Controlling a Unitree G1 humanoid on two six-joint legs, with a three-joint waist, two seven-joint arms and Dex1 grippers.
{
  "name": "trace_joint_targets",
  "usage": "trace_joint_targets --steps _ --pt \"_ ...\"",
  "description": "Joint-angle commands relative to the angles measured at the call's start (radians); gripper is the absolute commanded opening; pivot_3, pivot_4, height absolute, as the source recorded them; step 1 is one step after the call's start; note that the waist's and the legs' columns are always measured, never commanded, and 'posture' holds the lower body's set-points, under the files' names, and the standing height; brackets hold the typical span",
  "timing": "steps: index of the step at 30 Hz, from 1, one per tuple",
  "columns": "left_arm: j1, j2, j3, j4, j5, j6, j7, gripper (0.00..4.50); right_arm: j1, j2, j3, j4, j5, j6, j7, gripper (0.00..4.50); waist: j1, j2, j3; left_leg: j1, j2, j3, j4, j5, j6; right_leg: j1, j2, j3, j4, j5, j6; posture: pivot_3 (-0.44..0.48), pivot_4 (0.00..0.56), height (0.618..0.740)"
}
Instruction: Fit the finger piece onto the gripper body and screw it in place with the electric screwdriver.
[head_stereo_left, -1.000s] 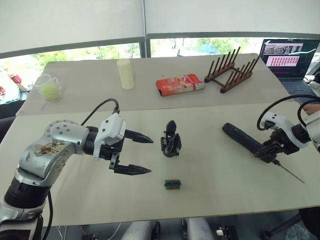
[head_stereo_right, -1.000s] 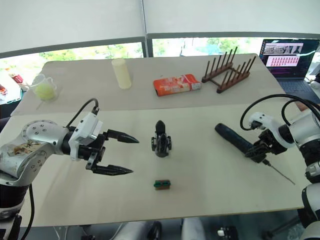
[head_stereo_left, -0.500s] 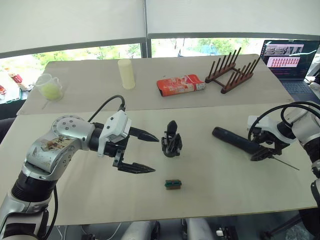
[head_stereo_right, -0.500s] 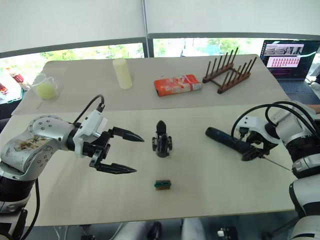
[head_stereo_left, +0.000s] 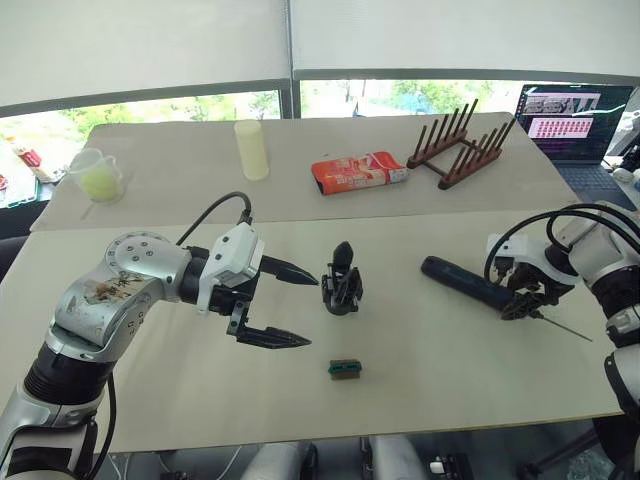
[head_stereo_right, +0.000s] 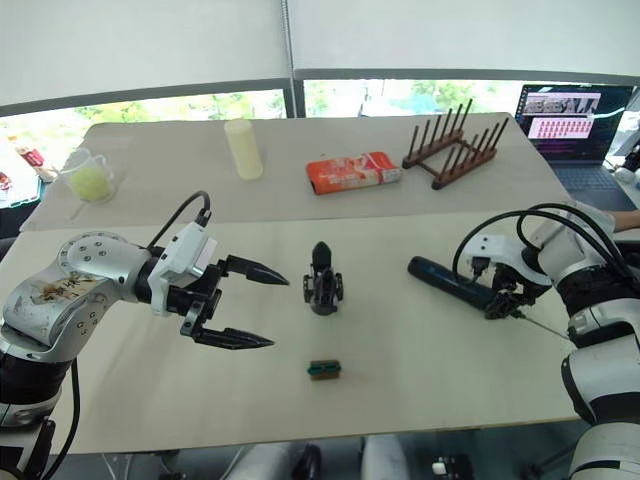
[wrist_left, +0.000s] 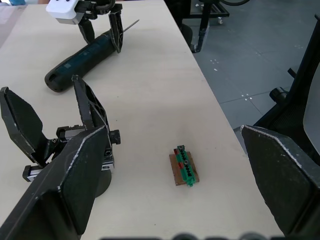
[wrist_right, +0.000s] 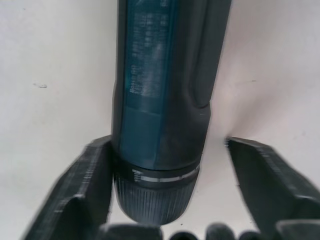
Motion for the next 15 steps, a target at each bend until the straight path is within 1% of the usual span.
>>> trace_joint_targets --steps 1,2,3,7,10,12,14,15 --pt "0.003 0.009 0.012 -0.023 0.002 -0.021 -0.006 4.50 0.033 0.006 -0.017 0.009 -0.001 -0.066 -0.010 2.35 -0.001 0.000 0.000 0.000 0.000 0.000 0.000 0.000 0.000 0.000 0.000 0.000 0.000 0.000 0.000 0.000 0.150 0.740" --pt "0.008 0.012 0.011 -0.022 0.004 -0.026 -0.009 4.50 0.029 0.004 -0.027 0.013 0.000 -0.070 -0.011 1.99 -0.002 0.000 0.000 0.000 0.000 0.000 0.000 0.000 0.000 0.000 0.000 0.000 0.000 0.000 0.000 0.000 0.150 0.740" --pt "0.012 0.015 0.010 -0.019 0.007 -0.031 -0.014 4.50 0.023 0.000 -0.039 0.019 0.003 -0.074 -0.011 1.90 -0.003 0.000 0.000 0.000 0.000 0.000 0.000 0.000 0.000 0.000 0.000 0.000 0.000 0.000 0.000 0.000 0.150 0.740" --pt "0.023 0.017 0.005 -0.011 0.017 -0.040 -0.029 4.50 0.008 -0.029 -0.126 0.000 0.079 -0.135 0.017 1.90 -0.004 0.000 0.000 0.000 0.000 0.000 0.000 0.000 0.000 -0.001 0.000 0.000 0.000 0.000 0.000 0.000 0.150 0.740" --pt "0.037 0.016 0.008 -0.007 0.025 -0.052 -0.041 4.50 0.018 -0.037 -0.210 -0.058 0.161 -0.095 0.039 1.90 -0.007 0.005 0.003 -0.001 0.000 0.001 0.000 0.000 0.000 -0.002 0.000 0.001 0.000 0.000 0.000 0.000 0.150 0.740" --pt "0.048 0.010 0.010 0.011 0.029 -0.063 -0.042 4.50 0.110 -0.058 -0.352 -0.219 0.319 -0.031 0.055 1.90 -0.006 0.006 0.004 -0.002 0.000 0.001 -0.001 0.001 0.001 -0.004 0.000 0.001 0.000 0.000 0.000 0.000 0.150 0.740" --pt "0.066 0.001 0.011 0.031 0.043 -0.096 -0.045 4.50 0.259 -0.055 -0.565 -0.463 0.521 0.132 0.029 1.90 0.004 0.006 0.004 -0.004 0.001 0.000 -0.001 0.001 0.002 -0.006 0.000 0.000 0.001 0.000 0.000 0.000 0.150 0.740" --pt "0.076 0.004 0.012 0.039 0.049 -0.114 -0.055 4.50 0.326 -0.047 -0.649 -0.572 0.590 0.220 -0.005 1.90 0.007 0.007 0.004 -0.005 0.001 -0.001 -0.001 0.002 0.003 -0.007 0.000 0.000 0.001 0.000 0.000 0.000 0.150 0.740"
